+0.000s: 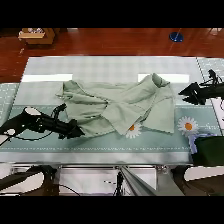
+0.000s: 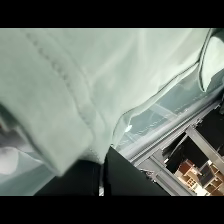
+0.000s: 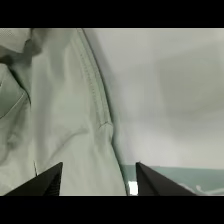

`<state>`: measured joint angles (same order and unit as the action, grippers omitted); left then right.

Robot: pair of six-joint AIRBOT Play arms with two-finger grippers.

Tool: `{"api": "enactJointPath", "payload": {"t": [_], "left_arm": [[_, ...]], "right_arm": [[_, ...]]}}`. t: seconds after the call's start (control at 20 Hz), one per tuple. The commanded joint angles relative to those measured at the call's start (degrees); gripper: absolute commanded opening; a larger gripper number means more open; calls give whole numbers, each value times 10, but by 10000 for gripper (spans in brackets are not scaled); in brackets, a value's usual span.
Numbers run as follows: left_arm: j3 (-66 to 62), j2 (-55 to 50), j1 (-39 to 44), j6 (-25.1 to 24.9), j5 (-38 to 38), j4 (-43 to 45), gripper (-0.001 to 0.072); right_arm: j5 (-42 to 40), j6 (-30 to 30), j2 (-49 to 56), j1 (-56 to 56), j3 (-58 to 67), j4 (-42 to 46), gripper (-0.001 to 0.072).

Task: Fold the shirts.

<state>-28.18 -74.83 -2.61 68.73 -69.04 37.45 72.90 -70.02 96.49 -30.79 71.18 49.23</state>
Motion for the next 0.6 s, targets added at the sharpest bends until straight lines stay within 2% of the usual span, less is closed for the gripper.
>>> {"api": "enactJointPath", "payload": {"t": [0.0, 0.25, 0.3, 0.4, 0.45, 0.55], "left_arm": [[-1, 2, 0, -6, -7, -2, 35], [-2, 2, 0, -8, -6, -2, 35], [-5, 2, 0, -11, -7, -2, 35], [-19, 3, -1, -13, -10, -2, 35], [-33, 8, -3, -19, -17, -2, 35], [-74, 31, -20, -24, -41, -2, 34]], "right_arm": [[-16, 5, 38, 0, 0, -37, 554], [-76, 2, 71, 42, 0, -58, 536], [-86, 2, 77, 56, 0, -68, 511], [-98, 2, 78, 82, 2, -74, 170], [-92, 2, 76, 85, 8, -76, 50], [-65, 9, 54, 79, 26, -94, 22]]}}
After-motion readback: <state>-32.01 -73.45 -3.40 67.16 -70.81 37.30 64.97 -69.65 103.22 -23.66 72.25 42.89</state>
